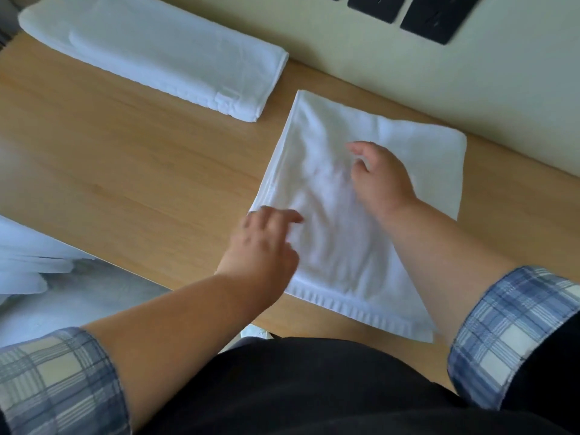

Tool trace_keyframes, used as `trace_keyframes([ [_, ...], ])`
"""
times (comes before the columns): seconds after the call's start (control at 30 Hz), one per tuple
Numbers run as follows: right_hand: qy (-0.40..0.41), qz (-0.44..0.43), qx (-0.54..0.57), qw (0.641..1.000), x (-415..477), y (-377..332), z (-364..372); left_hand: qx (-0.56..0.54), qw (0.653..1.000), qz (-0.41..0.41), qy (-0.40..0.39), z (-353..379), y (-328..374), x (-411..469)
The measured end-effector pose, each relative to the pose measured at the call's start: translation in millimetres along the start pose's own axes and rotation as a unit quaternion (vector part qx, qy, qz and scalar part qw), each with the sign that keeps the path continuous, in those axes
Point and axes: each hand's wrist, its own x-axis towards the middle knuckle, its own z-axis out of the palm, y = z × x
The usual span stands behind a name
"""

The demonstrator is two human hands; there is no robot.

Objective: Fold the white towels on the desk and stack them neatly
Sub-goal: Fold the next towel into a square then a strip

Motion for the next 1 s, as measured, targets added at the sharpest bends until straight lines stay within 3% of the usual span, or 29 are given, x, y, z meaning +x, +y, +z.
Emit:
trace_keyframes([
  [0.07, -0.073, -0.047, -0.149, 0.985, -3.7, 27.1, -11.2, 0.077, 0.986, 0.076, -0.124, 14.2, 20.4, 6.6],
  [0.13, -0.130, -0.034, -0.197, 0.971, -13.3, 47.9, -19.2, 0.170, 0.965, 0.041, -0.196, 32.4, 30.9, 13.3],
  [0.27, -0.163, 0.013, -0.225, 0.961, -25.5, 69.1, -37.5, 0.277, 0.937, -0.017, -0.213, 58.9, 44.3, 26.4],
  [0.47, -0.200, 0.022, -0.230, 0.952, -71.0, 93.3, -68.2, 0.318, 0.925, -0.040, -0.206, 73.2, 55.3, 65.5],
  [0.6, -0.212, -0.004, -0.214, 0.954, -114.8, 112.8, -74.5, 0.265, 0.944, -0.065, -0.188, 80.2, 72.2, 72.8],
  [0.67, -0.190, 0.009, -0.128, 0.973, -125.9, 120.0, -77.6, 0.160, 0.973, -0.120, -0.116, 83.3, 79.0, 59.5],
  [0.73, -0.095, 0.028, -0.055, 0.994, -127.1, 131.0, -86.6, 0.055, 0.980, -0.193, -0.013, 84.9, 77.0, 34.8],
  [0.8, 0.017, 0.069, -0.103, 0.992, -117.0, 147.9, -100.0, -0.008, 0.959, -0.280, 0.049, 85.0, 67.3, 12.4],
  [0.83, 0.036, 0.109, -0.121, 0.986, -110.8, 158.0, -106.4, -0.030, 0.945, -0.322, 0.056, 83.9, 61.3, 6.3],
  [0.9, 0.003, 0.196, -0.093, 0.976, -99.7, 175.1, -112.7, -0.048, 0.927, -0.369, 0.041, 81.3, 51.7, 4.3],
  [1.0, -0.057, 0.264, -0.049, 0.962, -94.2, 185.4, -106.9, -0.053, 0.936, -0.341, 0.065, 78.7, 45.9, 12.8],
])
